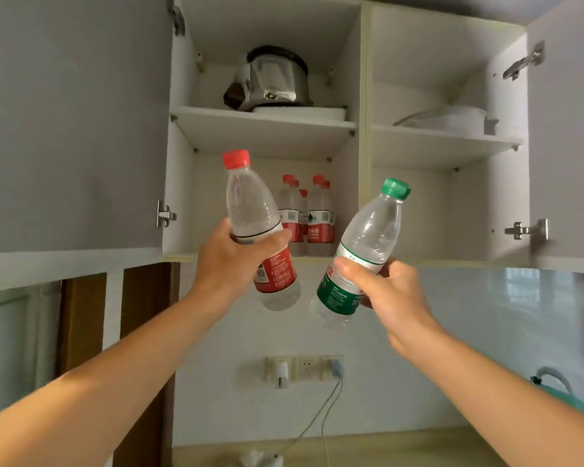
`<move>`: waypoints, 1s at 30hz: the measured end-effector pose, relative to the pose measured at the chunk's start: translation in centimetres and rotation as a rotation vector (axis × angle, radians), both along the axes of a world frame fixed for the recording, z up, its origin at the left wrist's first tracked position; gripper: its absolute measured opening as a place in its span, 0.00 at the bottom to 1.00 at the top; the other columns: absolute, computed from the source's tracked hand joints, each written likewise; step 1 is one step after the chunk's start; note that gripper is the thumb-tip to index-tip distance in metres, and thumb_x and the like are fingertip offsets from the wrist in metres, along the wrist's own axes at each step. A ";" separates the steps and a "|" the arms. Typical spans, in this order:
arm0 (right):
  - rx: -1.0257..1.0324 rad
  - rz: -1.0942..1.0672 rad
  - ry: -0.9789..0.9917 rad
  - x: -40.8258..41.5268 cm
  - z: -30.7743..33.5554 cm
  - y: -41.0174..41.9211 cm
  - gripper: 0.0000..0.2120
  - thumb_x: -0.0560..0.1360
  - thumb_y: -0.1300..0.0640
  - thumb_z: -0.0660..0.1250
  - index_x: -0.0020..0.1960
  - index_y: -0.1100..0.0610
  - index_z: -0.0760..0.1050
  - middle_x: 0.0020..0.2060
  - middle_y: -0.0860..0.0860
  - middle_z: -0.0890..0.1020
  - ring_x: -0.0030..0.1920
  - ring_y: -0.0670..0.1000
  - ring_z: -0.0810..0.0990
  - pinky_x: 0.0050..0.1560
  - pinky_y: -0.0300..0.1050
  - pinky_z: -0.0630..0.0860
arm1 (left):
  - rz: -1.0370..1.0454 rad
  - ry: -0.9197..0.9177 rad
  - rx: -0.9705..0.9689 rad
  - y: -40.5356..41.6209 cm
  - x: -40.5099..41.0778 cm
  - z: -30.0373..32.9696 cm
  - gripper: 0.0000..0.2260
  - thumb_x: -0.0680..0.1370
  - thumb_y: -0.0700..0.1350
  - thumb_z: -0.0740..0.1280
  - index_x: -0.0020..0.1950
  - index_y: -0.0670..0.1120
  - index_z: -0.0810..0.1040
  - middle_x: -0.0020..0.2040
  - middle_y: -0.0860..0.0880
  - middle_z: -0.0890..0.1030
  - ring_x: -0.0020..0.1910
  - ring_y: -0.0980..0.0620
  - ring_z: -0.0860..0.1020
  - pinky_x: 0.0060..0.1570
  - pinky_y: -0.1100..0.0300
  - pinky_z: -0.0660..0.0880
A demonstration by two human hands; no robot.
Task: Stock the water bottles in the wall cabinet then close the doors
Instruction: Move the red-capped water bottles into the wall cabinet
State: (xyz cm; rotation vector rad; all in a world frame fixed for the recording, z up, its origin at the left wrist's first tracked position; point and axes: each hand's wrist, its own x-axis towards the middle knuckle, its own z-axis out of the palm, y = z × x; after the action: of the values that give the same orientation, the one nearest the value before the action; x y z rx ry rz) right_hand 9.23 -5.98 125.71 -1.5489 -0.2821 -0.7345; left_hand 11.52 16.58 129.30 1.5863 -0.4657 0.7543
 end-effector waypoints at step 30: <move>-0.235 -0.413 0.001 26.2 10.5 -1.7 0.25 0.71 0.39 0.75 0.60 0.53 0.76 0.47 0.48 0.84 0.45 0.49 0.84 0.41 0.46 0.81 | 0.036 0.035 0.283 -2.3 26.2 8.3 0.36 0.74 0.59 0.74 0.77 0.51 0.62 0.61 0.51 0.79 0.46 0.57 0.78 0.36 0.65 0.73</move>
State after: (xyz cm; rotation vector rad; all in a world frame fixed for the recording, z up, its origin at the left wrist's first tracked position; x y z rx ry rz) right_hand 35.45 -7.68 136.23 -1.8579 -0.0447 -1.0506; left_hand 37.73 14.28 137.63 1.8726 -0.5373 0.7098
